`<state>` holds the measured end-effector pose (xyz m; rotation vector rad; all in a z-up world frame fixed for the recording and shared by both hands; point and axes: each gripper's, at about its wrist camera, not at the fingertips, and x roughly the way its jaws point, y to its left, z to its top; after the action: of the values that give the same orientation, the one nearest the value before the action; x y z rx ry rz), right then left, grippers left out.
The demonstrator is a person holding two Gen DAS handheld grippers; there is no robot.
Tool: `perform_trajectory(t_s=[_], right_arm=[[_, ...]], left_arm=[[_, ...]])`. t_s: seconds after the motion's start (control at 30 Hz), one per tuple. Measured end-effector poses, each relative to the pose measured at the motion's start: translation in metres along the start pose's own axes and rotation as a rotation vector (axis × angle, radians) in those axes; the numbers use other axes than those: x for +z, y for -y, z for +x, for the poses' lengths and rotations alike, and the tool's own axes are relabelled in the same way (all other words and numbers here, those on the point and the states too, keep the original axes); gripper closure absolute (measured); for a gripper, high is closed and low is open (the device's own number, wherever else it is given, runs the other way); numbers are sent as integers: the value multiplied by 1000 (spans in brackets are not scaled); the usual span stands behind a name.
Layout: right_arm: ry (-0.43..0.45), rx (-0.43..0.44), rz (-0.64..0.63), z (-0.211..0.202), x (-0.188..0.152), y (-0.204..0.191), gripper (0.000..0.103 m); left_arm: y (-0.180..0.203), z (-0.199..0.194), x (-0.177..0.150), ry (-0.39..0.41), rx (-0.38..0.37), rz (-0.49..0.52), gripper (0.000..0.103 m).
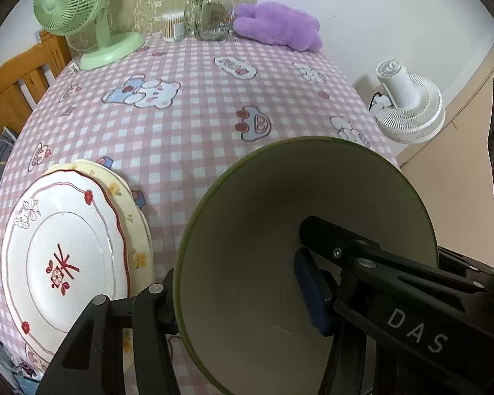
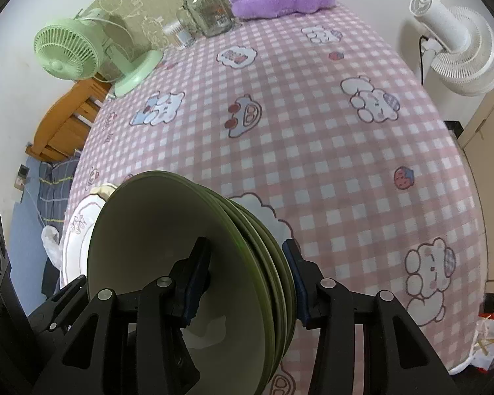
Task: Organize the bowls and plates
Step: 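Lift the nested bowls with both tools and carry them over the plates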
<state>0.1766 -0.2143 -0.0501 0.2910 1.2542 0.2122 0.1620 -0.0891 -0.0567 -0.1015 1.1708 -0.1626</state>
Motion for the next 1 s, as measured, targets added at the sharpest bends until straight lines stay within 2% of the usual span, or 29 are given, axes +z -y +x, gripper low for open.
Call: perform_trajectory(t_s=[0.47, 1.0], right_arm=[[55, 21, -11, -39, 6, -25, 55], [113, -31, 6, -46, -7, -83, 55]], left_arm=[[-6, -44, 7, 47, 20, -27, 47], [-61, -68, 6, 77, -27, 12, 47]])
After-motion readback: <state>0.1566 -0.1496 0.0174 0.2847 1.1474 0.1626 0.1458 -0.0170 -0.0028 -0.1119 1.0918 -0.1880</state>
